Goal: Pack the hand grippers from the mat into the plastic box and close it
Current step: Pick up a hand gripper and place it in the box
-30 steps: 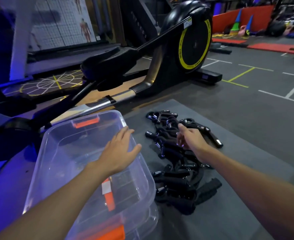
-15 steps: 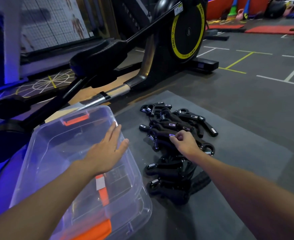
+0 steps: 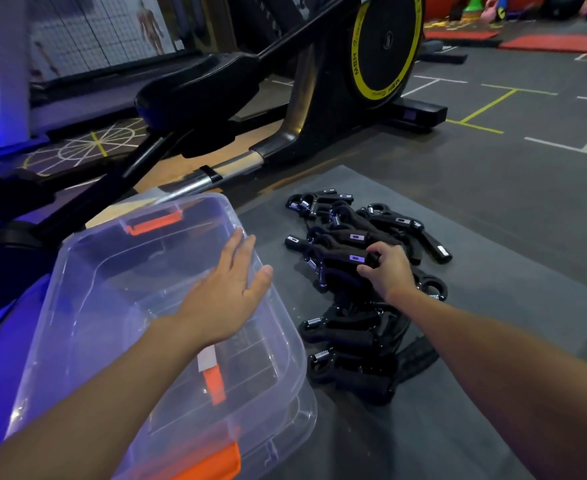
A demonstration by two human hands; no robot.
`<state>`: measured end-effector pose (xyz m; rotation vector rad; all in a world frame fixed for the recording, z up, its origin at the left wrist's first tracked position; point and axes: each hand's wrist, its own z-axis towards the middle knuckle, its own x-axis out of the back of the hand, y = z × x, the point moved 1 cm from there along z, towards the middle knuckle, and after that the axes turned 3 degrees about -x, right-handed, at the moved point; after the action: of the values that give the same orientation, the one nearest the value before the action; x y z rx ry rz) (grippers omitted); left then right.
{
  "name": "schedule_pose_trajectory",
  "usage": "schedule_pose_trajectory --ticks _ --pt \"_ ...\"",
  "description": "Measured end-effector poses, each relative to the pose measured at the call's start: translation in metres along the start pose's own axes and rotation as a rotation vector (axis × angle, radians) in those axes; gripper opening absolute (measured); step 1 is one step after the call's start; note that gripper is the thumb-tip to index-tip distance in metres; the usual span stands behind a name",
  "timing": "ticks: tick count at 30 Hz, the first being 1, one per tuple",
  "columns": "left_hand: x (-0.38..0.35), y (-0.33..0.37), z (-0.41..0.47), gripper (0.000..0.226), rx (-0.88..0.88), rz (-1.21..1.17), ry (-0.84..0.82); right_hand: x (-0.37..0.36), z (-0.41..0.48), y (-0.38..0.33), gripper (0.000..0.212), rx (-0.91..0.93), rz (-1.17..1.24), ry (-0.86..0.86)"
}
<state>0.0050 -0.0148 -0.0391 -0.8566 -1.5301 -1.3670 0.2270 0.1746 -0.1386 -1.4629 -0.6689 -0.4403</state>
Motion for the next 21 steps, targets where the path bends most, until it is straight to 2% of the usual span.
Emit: schedule_pose_trajectory --ticks 5,8,13,21 --pt "0.003 -0.001 0.0 0.077 0.013 0.018 -0.013 -0.002 -0.004 -0.014 0.032 0.129 -0.1 0.041" --pt "0.003 -0.001 -0.001 0.075 0.017 0.0 -0.015 -0.001 -0.011 -0.025 0.026 0.163 -0.061 0.046" --pt "0.008 0.002 -0.002 0.071 0.019 -0.038 -0.022 0.007 -0.023 -0.048 0.022 0.154 0.004 0.056" --pt "0.04 0.004 0.0 0.061 -0.024 -0.081 -0.046 0.062 -0.044 -0.093 0.024 0.095 0.23 0.219"
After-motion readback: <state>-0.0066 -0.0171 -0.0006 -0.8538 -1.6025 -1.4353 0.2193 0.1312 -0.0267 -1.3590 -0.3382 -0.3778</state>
